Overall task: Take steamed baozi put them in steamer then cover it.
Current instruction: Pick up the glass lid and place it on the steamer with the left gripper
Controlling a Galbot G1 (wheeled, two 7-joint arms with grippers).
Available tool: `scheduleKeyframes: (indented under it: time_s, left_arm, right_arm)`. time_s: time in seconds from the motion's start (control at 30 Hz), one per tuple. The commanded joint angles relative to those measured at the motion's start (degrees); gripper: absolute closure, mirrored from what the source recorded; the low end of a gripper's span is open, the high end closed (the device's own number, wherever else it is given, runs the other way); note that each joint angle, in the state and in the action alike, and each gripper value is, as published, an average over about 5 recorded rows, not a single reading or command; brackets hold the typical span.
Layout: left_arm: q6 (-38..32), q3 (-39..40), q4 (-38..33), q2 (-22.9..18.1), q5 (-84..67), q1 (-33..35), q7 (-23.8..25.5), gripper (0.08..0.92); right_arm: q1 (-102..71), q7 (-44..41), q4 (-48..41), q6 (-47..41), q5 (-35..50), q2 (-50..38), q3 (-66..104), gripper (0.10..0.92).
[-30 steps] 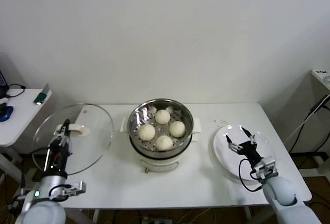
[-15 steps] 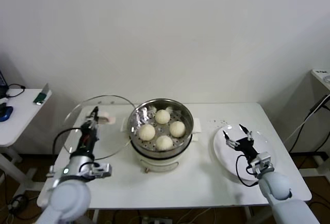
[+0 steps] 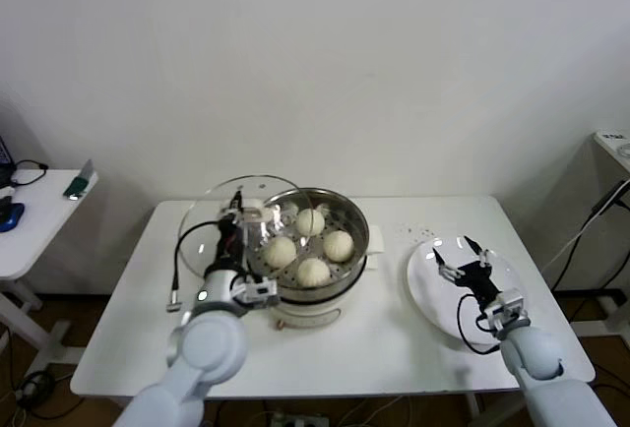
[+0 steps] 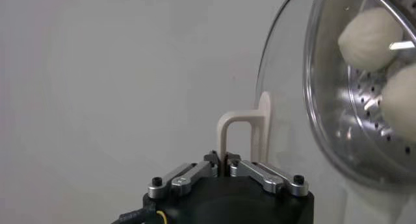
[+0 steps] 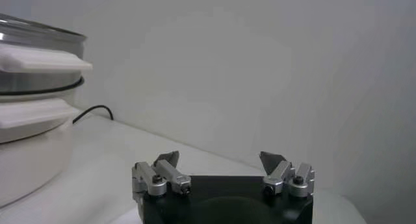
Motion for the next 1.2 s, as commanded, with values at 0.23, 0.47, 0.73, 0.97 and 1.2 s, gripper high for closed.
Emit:
scheduleKeyframes:
  time_s: [0.23, 0.47, 0.73, 0.97, 1.2]
  left_arm:
    - [3.9, 11.0, 8.6, -15.7, 9.2, -7.0, 4.6, 0.857]
    - [2.5, 12.5, 11.5, -18.6, 12.9, -7.4, 4.4, 0.857]
    - [0.0, 10.9, 14.4, -18.1, 16.5, -6.8, 4.2, 0.857]
    - [-0.6, 9.5, 16.3, -17.2, 16.9, -6.9, 4.1, 0.857]
    - [-0.7, 8.8, 16.6, -16.2, 16.7, -6.5, 4.6, 0.857]
  right_arm:
    - [-0.6, -0.3, -0.5, 0.4, -0.6, -0.2, 1.2, 0.203]
    - [-0.6, -0.6, -1.2, 0.9, -0.6, -0.1, 1.6, 0.203]
    - [-0.6, -1.0, -1.7, 1.2, -1.0, 0.1, 1.7, 0.203]
    - [-0.6, -1.3, -2.2, 1.5, -1.1, 0.1, 1.8, 0.203]
    - [-0.4, -1.5, -2.3, 1.6, -1.3, 0.1, 1.7, 0.203]
